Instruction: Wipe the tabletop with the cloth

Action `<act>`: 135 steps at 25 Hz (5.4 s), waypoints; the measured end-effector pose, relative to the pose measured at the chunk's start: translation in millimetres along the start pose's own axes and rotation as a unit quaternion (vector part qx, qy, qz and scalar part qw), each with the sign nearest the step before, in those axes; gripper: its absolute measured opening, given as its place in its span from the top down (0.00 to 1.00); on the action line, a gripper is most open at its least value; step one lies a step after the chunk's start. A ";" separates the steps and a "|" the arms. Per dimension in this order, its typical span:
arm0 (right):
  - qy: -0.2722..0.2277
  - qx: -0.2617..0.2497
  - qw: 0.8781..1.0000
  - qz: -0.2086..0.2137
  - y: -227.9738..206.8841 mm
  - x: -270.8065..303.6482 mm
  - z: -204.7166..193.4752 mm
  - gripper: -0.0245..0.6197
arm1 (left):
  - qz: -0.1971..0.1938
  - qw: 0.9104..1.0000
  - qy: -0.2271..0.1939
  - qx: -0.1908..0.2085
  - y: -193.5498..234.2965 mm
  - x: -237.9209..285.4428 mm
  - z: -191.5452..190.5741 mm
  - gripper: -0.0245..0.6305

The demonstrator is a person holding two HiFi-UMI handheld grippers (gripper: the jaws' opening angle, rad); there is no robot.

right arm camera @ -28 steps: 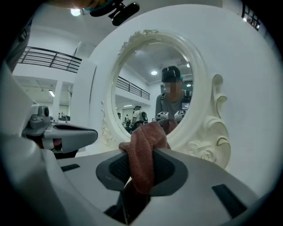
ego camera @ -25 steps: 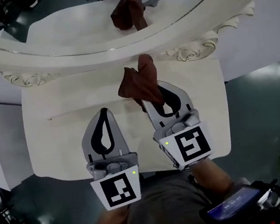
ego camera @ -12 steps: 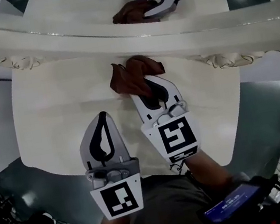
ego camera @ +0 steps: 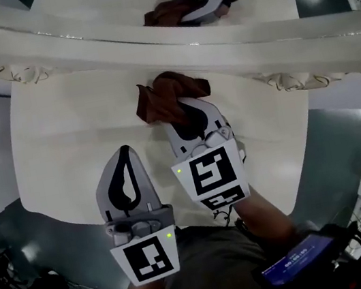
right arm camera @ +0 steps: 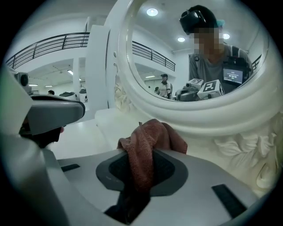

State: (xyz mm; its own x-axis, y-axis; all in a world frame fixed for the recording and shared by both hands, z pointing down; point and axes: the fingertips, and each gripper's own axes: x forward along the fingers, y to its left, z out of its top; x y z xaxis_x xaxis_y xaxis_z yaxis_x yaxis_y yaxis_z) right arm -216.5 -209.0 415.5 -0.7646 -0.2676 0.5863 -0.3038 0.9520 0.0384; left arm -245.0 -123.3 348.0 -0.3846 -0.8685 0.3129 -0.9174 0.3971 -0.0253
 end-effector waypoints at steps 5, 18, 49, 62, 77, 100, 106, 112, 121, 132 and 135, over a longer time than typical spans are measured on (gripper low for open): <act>0.007 0.010 1.000 0.010 -1.9 4.3 -5.3 0.84 | -0.005 1.000 0.003 0.005 -1.8 6.5 -2.2 0.94; 0.026 0.054 0.998 -0.001 -27.6 -13.5 -21.2 0.84 | -0.048 0.999 -0.009 0.022 -31.9 19.1 12.0 0.94; 0.031 0.124 0.989 -0.079 -120.3 -79.8 -86.8 0.84 | -0.172 0.981 -0.040 0.078 -156.3 55.0 30.1 0.94; 0.036 0.164 0.977 -0.133 -157.1 -122.9 -119.5 0.84 | -0.232 0.967 -0.044 0.097 -210.6 57.9 33.6 0.94; 0.029 0.228 0.927 -0.296 -208.0 -236.1 -172.3 0.84 | -0.317 0.939 -0.074 0.108 -273.8 30.4 44.4 0.94; -0.107 0.069 0.970 -0.208 -41.0 -261.1 48.2 0.84 | -0.113 0.981 -0.138 0.071 -62.9 -116.8 129.1 0.94; -0.107 0.032 0.984 -0.137 32.5 -222.2 72.1 0.84 | -0.045 0.989 -0.129 0.057 4.0 -160.1 112.0 0.94; -0.096 0.017 0.991 -0.088 82.9 -181.6 75.7 0.84 | -0.004 0.993 -0.109 0.046 52.7 -178.7 89.2 0.94; -0.035 0.015 0.999 -0.023 126.8 -105.1 34.3 0.84 | 0.030 0.999 -0.042 0.013 95.9 -168.6 25.5 0.94; 0.061 0.051 0.997 0.014 138.9 -27.1 -54.5 0.84 | 0.028 0.999 0.028 0.003 104.7 -139.6 -51.5 0.94; 0.081 0.048 0.995 0.018 143.7 -16.0 -67.7 0.84 | 0.023 0.999 0.032 -0.001 105.4 -134.9 -61.1 0.94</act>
State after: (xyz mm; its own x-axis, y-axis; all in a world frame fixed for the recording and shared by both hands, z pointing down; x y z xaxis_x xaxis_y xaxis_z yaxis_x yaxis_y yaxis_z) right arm -209.5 -57.8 466.4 -0.6766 -0.1978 0.7093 -0.3362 0.9400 -0.0586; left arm -283.5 53.9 361.2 -0.4182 -0.8285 0.3724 -0.8989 0.4365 -0.0384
